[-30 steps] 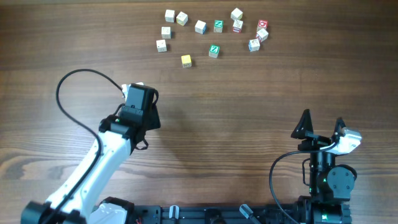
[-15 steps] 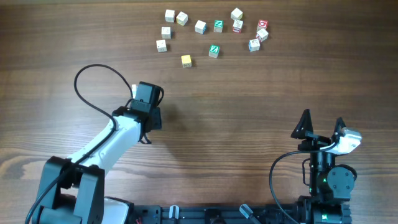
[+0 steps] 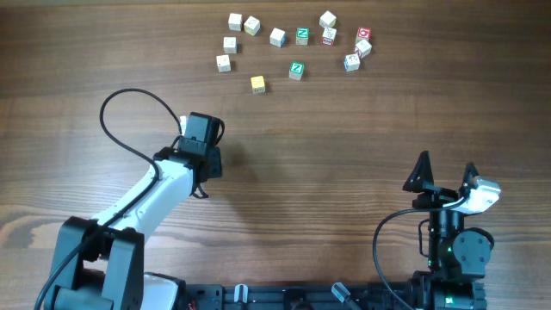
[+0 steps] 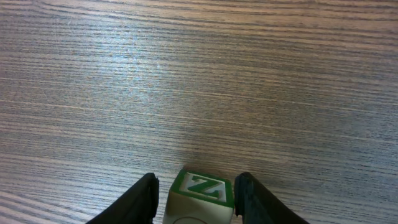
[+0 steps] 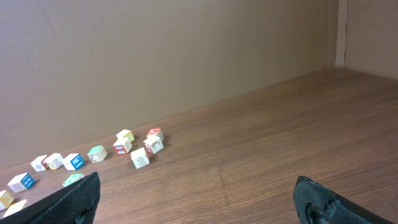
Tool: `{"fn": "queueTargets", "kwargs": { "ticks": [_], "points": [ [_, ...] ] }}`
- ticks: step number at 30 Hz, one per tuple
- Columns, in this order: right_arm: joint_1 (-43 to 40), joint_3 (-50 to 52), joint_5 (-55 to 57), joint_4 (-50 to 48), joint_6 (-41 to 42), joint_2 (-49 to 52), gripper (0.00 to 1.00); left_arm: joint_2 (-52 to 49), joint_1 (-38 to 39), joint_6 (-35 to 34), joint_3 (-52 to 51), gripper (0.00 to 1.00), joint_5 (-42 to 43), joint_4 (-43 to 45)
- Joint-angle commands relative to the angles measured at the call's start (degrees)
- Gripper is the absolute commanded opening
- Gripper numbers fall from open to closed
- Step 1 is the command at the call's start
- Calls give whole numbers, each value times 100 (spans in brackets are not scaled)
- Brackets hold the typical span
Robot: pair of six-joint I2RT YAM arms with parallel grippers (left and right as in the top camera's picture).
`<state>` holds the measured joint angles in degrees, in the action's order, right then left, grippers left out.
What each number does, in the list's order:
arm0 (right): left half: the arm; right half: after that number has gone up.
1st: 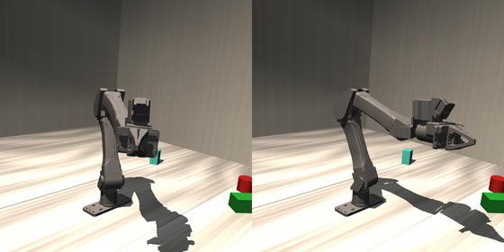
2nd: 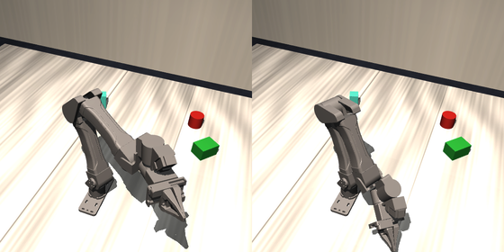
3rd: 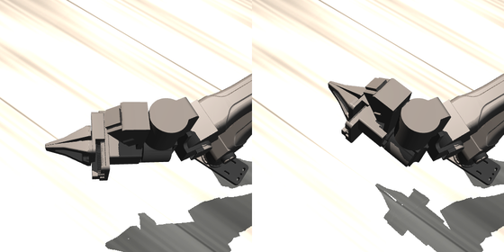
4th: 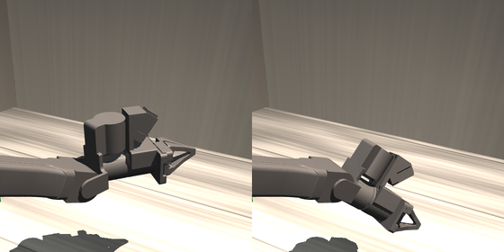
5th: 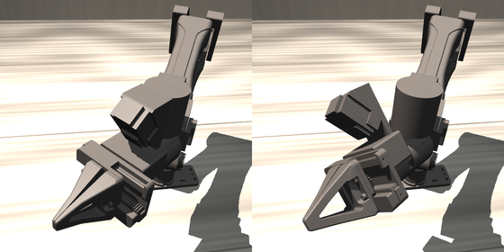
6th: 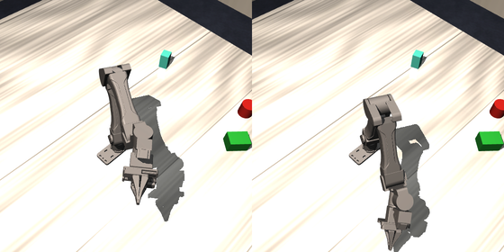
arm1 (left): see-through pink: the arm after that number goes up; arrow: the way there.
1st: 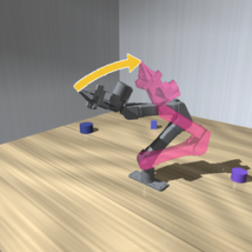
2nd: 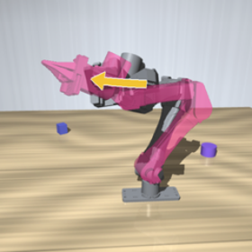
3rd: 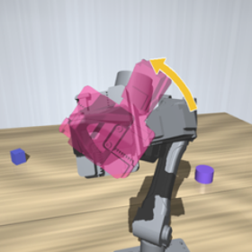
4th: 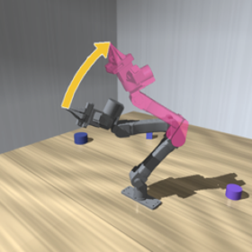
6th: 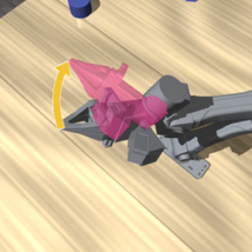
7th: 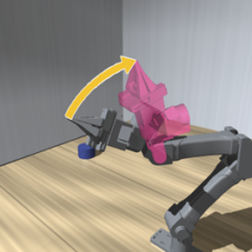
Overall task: Form a horizontal line
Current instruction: 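Lower the block onto the table and open the left gripper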
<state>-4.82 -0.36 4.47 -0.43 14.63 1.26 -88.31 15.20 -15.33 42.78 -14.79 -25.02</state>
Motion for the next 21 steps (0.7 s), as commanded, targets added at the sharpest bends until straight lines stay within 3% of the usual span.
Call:
{"fn": "queueTargets", "kwargs": {
  "ticks": [1,10,14,21],
  "points": [
    [-28,7,-94,-28,-96,-24,100,-42,-44,109,-20,47,-70,50],
    [-28,7,-94,-31,-96,-24,100,444,-44,297,339,74,-70,293],
    [-28,7,-94,-31,-94,-24,100,999,-44,297,616,100,-68,302],
    [-28,7,-94,-31,-96,-24,100,1711,-44,599,1576,100,297,302]
  ]
}}
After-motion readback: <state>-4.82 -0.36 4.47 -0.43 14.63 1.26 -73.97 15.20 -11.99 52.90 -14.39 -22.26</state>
